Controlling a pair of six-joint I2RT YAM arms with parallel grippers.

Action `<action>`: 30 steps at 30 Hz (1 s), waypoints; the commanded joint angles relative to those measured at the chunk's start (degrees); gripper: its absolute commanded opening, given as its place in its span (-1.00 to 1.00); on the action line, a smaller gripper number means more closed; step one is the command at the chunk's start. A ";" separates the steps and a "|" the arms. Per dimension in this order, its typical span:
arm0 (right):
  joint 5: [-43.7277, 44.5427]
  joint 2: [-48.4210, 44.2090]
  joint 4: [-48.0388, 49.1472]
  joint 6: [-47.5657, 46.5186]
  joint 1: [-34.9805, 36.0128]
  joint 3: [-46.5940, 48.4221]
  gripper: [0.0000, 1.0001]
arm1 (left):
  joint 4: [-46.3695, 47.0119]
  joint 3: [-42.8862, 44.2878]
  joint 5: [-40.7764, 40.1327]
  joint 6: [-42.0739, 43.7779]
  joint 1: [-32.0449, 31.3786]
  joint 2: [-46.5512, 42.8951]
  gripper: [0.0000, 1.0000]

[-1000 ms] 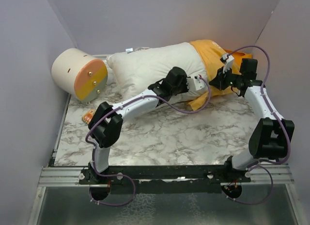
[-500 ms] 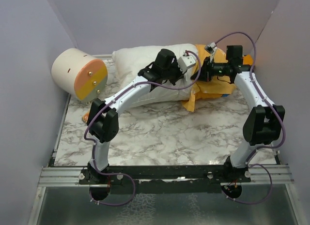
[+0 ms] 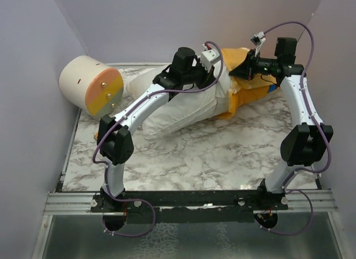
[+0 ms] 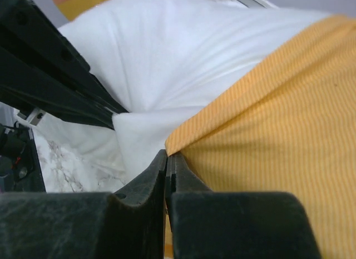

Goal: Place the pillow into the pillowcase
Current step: Stuff the pillow into the pillowcase.

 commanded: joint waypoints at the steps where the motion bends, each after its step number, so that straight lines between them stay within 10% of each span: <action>1: -7.42 -3.26 -1.32 -1.30 10.38 2.54 -0.98 | 4.44 3.33 3.76 -7.58 -1.43 -4.16 -1.00; 13: 6.29 -11.66 -1.18 -12.61 9.17 -21.85 -0.92 | 27.12 -16.74 9.64 -29.48 5.17 -2.35 -1.00; 24: -7.41 -27.43 -13.54 -27.35 8.50 -25.38 0.45 | 39.87 -27.46 9.86 -39.73 4.72 -1.62 -1.00; 30: 1.20 -36.74 -7.97 -16.87 8.10 -36.40 0.68 | 45.34 -29.84 7.85 -43.79 3.57 -1.32 -1.00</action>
